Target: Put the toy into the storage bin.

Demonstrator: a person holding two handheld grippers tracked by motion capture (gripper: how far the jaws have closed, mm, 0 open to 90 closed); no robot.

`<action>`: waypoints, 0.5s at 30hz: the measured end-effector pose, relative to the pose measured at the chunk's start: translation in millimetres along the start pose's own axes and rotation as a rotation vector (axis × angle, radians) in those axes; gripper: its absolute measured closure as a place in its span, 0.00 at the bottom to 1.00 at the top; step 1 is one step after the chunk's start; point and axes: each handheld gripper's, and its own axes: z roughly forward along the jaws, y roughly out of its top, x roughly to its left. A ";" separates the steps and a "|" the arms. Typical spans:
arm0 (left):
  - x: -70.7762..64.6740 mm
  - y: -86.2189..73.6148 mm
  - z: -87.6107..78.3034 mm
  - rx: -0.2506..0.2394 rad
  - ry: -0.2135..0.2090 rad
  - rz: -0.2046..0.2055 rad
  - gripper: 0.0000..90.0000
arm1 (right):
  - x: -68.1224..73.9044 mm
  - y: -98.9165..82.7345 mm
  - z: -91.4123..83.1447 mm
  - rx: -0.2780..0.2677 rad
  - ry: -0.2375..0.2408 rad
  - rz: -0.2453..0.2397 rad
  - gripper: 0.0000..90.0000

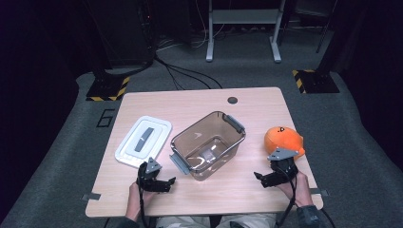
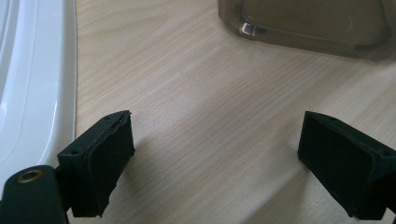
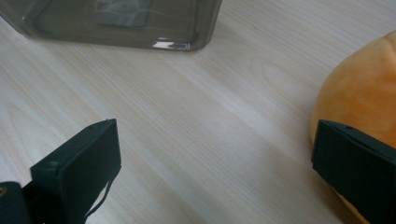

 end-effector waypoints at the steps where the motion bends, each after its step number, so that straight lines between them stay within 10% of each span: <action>1: -0.3 -0.1 0.2 -0.003 0.000 -0.005 0.11 | -1.9 1.8 -2.3 -0.001 -0.003 -0.008 0.01; 15: -0.1 0.1 0.2 0.000 -0.001 -0.003 0.11 | -34.9 25.7 -24.1 -0.026 -0.038 -0.024 0.00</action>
